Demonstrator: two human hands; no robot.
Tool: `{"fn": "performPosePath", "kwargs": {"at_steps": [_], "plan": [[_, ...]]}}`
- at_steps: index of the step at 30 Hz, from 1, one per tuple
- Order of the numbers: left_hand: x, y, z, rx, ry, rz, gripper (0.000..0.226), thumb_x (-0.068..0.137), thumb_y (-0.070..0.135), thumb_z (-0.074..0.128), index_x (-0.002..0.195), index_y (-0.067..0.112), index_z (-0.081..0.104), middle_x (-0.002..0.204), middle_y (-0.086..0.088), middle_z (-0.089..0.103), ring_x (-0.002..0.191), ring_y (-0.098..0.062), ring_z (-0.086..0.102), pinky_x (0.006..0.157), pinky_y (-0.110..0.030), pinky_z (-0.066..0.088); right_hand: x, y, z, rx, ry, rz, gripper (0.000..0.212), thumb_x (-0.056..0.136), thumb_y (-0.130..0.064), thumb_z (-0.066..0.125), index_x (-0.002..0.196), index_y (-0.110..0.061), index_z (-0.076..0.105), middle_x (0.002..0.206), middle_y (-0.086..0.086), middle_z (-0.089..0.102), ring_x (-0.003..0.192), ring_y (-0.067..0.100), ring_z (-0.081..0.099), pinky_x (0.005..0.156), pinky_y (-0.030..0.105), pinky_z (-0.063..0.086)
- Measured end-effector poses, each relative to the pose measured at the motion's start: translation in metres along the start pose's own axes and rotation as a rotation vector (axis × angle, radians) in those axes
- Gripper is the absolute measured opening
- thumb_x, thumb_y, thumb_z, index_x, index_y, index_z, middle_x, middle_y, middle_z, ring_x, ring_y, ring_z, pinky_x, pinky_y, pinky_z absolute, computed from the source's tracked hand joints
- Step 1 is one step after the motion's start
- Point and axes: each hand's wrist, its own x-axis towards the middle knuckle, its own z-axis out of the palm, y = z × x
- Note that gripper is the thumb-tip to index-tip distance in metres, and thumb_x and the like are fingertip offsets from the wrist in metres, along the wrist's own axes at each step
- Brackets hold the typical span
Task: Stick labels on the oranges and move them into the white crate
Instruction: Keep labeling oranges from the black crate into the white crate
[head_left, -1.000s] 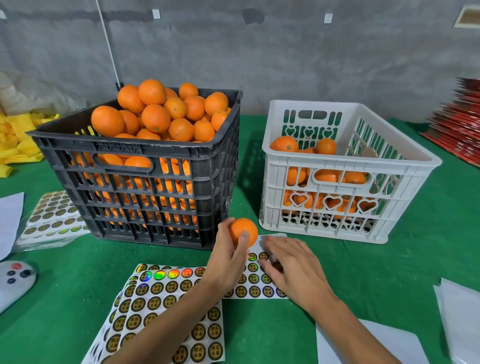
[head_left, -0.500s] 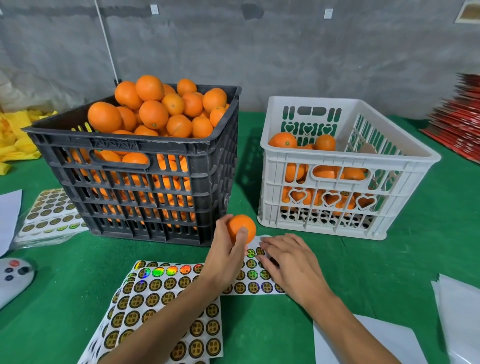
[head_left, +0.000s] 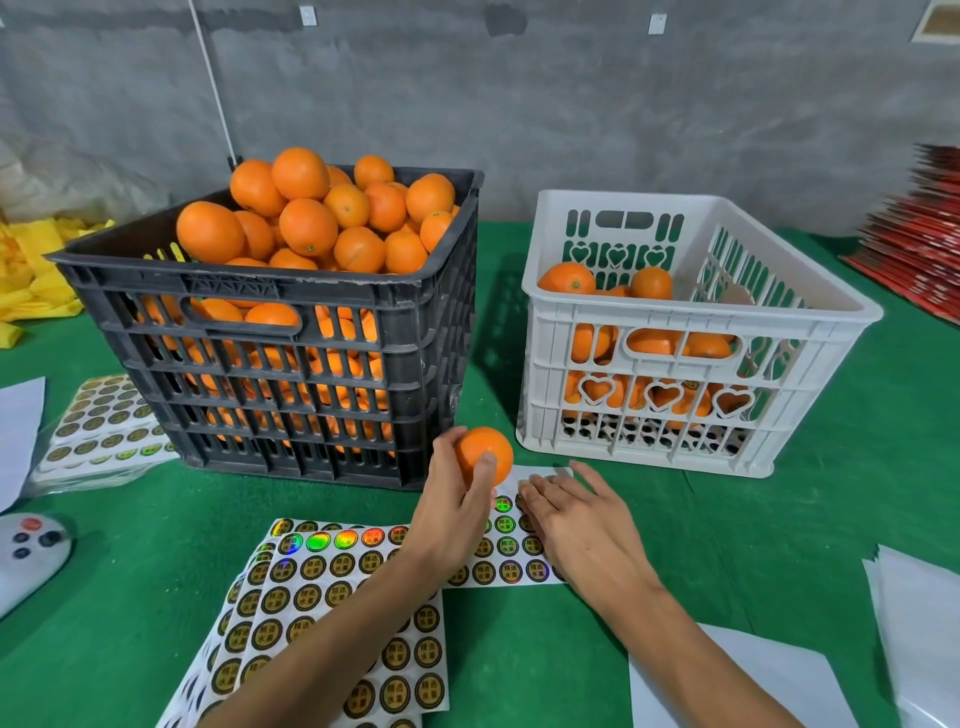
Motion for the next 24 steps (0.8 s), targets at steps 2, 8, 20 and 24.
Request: {"fn": "performPosePath", "kwargs": {"at_steps": [2,8,20,24], "plan": [[0.0,0.0,0.0,-0.002,-0.001,0.004,0.052,0.091,0.076,0.036,0.135,0.047,0.03,0.127,0.004,0.055,0.098,-0.016,0.07,0.087,-0.033,0.055,0.0,0.0,0.001,0.0,0.0,-0.004,0.05,0.061,-0.02,0.092,0.11,-0.015,0.081,0.106,0.001,0.079,0.098,0.019,0.075,0.099,0.04,0.057],[0.001,-0.002,0.0,0.009,-0.004,0.007,0.051,0.092,0.077,0.035,0.134,0.048,0.029,0.129,0.004,0.054,0.102,-0.017,0.069,0.093,-0.039,0.055,-0.001,0.001,0.001,0.043,-0.028,-0.012,0.052,0.066,-0.024,0.092,0.116,-0.021,0.079,0.117,-0.003,0.076,0.103,0.018,0.074,0.1,0.039,0.056],[0.002,-0.004,-0.001,0.009,-0.024,0.031,0.052,0.092,0.078,0.034,0.134,0.047,0.03,0.13,0.005,0.054,0.102,-0.013,0.068,0.086,-0.028,0.051,-0.001,0.0,-0.017,0.867,0.041,0.306,0.027,0.102,-0.029,0.061,0.126,-0.029,0.072,0.14,-0.018,0.061,0.129,-0.001,0.053,0.11,0.03,0.042],[0.002,-0.005,-0.001,-0.001,-0.067,0.066,0.053,0.094,0.076,0.038,0.138,0.046,0.032,0.128,0.007,0.054,0.102,-0.012,0.064,0.089,-0.033,0.053,0.006,-0.003,-0.026,1.312,0.046,0.521,0.032,0.106,-0.038,0.054,0.137,-0.041,0.061,0.149,-0.028,0.048,0.143,-0.006,0.036,0.109,0.026,0.035]]}}
